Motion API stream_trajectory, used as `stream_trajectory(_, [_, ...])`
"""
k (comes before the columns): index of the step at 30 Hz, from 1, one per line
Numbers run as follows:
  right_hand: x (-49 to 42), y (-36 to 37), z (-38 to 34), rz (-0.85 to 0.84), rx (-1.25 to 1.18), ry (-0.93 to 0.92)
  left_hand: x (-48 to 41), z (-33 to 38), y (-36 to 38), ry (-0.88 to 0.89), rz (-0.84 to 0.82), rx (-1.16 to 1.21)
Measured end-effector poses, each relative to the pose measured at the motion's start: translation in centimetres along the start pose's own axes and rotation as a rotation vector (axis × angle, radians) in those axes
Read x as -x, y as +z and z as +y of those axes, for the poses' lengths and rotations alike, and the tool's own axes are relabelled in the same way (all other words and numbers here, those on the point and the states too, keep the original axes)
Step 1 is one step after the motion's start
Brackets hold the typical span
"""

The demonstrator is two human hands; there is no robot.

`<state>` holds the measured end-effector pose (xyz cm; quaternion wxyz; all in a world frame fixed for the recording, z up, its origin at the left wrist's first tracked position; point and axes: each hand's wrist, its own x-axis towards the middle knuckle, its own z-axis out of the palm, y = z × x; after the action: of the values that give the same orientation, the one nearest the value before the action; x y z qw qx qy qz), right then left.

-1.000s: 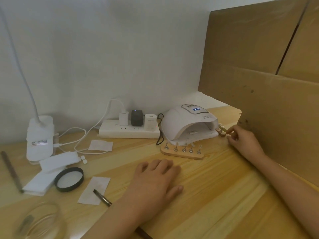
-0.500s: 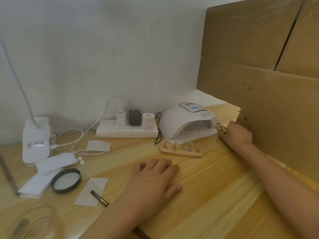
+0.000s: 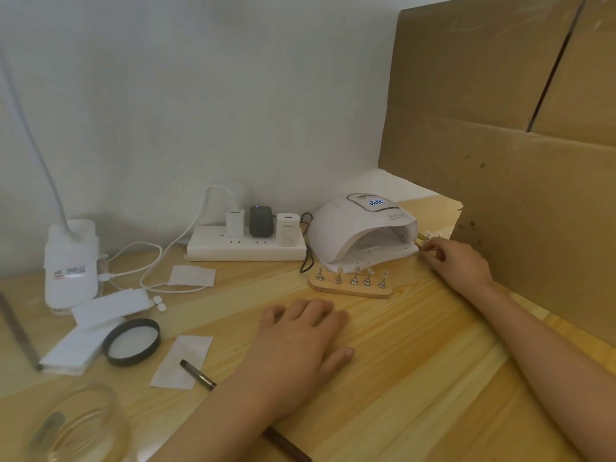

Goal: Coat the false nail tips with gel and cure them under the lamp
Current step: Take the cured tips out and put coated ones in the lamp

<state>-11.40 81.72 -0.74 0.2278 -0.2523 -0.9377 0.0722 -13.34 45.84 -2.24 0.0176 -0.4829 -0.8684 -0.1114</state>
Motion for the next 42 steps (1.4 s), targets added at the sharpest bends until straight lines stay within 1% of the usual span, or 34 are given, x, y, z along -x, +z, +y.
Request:
stream_trajectory(5, [-0.7,-0.2,0.7,-0.062,0.152,-0.068,0.0,0.0,-0.1,-0.001,0.001,-0.002])
stream_trajectory(10, [-1.5,0.3,0.5,-0.105,0.182,-0.093,0.0,0.0,-0.1,-0.001,0.011,0.003])
stream_trajectory(13, [-1.8,0.0,0.2,-0.122,0.121,-0.064,0.0,0.0,-0.1,0.000,0.016,0.006])
stream_trajectory(14, [-1.8,-0.1,0.1,-0.129,0.139,-0.054,0.0,0.0,-0.1,0.001,0.015,0.007])
stream_trajectory(16, [-2.0,-0.1,-0.1,-0.142,0.311,-0.030,0.0,0.0,0.0,0.001,0.016,0.012])
stream_trajectory(18, [-2.0,-0.1,-0.7,-0.144,0.454,0.044,0.0,-0.1,0.0,0.002,0.020,0.013])
stream_trajectory(20, [-1.9,-0.2,-1.1,-0.147,0.484,0.076,0.0,-0.1,0.0,0.003,0.025,0.008])
stream_trajectory(22, [-1.4,-0.5,-1.0,-0.133,0.483,0.033,0.0,0.0,0.0,0.006,0.028,0.005])
stream_trajectory(24, [-0.7,-0.7,-0.8,-0.084,0.407,-0.015,0.0,0.0,0.1,0.005,0.030,0.010])
stream_trajectory(25, [-0.4,-0.9,-0.7,-0.062,0.326,-0.039,0.0,-0.1,0.1,0.005,0.029,0.014])
stream_trajectory(26, [-0.2,-1.1,-0.6,-0.079,0.202,-0.065,0.0,0.0,0.1,0.006,0.028,0.015])
stream_trajectory(27, [0.1,-1.4,-0.6,-0.144,0.041,-0.105,0.0,-0.1,0.1,0.007,0.027,0.015])
stream_trajectory(28, [0.4,-1.8,-0.7,-0.243,-0.127,-0.158,0.0,-0.1,0.2,0.007,0.027,0.013])
stream_trajectory(29, [0.8,-2.3,-1.0,-0.366,-0.273,-0.202,-0.1,-0.1,0.2,0.007,0.027,0.010])
stream_trajectory(30, [1.3,-2.8,-1.4,-0.490,-0.365,-0.234,-0.1,-0.1,0.2,0.007,0.026,0.009])
stream_trajectory(31, [1.9,-3.1,-1.9,-0.586,-0.399,-0.259,-0.1,-0.1,0.2,0.007,0.024,0.010])
stream_trajectory(32, [2.4,-3.3,-2.5,-0.638,-0.401,-0.285,-0.1,-0.1,0.2,0.005,0.022,0.011])
stream_trajectory(33, [2.9,-3.2,-3.2,-0.650,-0.399,-0.307,-0.1,-0.1,0.2,0.005,0.021,0.010])
stream_trajectory(34, [3.3,-3.0,-3.9,-0.629,-0.405,-0.326,-0.1,-0.1,0.2,0.007,0.019,0.010])
stream_trajectory(38, [4.3,-2.1,-5.4,-0.416,-0.384,-0.441,-0.1,-0.2,0.2,0.008,0.011,0.018])
stream_trajectory(42, [4.3,-3.3,-3.8,-0.296,-0.158,-0.484,-0.2,-0.3,0.3,0.011,0.010,0.011])
